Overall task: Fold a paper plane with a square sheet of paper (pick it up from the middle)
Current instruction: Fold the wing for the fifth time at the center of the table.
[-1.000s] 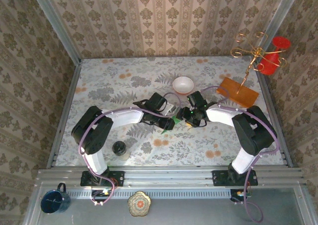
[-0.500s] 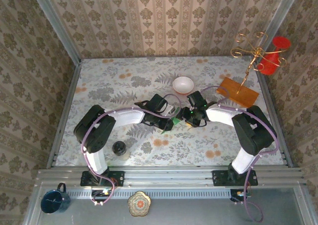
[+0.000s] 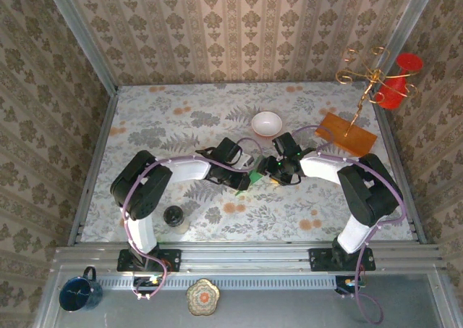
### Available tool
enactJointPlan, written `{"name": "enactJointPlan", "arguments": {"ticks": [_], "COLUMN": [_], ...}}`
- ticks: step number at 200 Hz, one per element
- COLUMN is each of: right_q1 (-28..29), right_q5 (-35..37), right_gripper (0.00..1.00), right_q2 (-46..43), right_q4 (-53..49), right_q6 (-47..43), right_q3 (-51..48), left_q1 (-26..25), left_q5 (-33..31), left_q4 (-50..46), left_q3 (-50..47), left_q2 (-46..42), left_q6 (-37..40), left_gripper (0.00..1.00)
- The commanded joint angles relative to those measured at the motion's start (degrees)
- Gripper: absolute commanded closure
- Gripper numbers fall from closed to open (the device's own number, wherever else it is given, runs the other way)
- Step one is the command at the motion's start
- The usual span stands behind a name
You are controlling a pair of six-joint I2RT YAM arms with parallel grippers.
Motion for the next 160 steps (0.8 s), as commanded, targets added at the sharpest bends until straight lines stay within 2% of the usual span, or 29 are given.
{"name": "enactJointPlan", "arguments": {"ticks": [1,66,130,160], "right_q1": [-0.44,-2.1,-4.49,-3.74], "right_q5": [6.99,4.61,-1.51,-7.3], "right_gripper": [0.41,0.43,0.4,0.42], "right_q2": [7.33,6.34,-12.28,-15.4], "right_q4": [2.01,2.63,3.0,7.73], "right_q6": [-0.05,-1.36,-8.61,-6.71], "right_q3": [-2.03,-1.68,-4.32,-7.28], "left_q1": [0.7,2.54,3.49,3.52], "left_q5": [2.49,7.18,7.52,7.5], "left_q4": [1.03,2.2,1.63,1.78], "left_q3": [-1.45,-2.25,-2.21,-2.21], "left_q2": [1.82,3.22,3.58,3.33], "left_q6": [-1.16,-2.75,-3.9,-4.0], "left_gripper": [0.82,0.87,0.88,0.87]}}
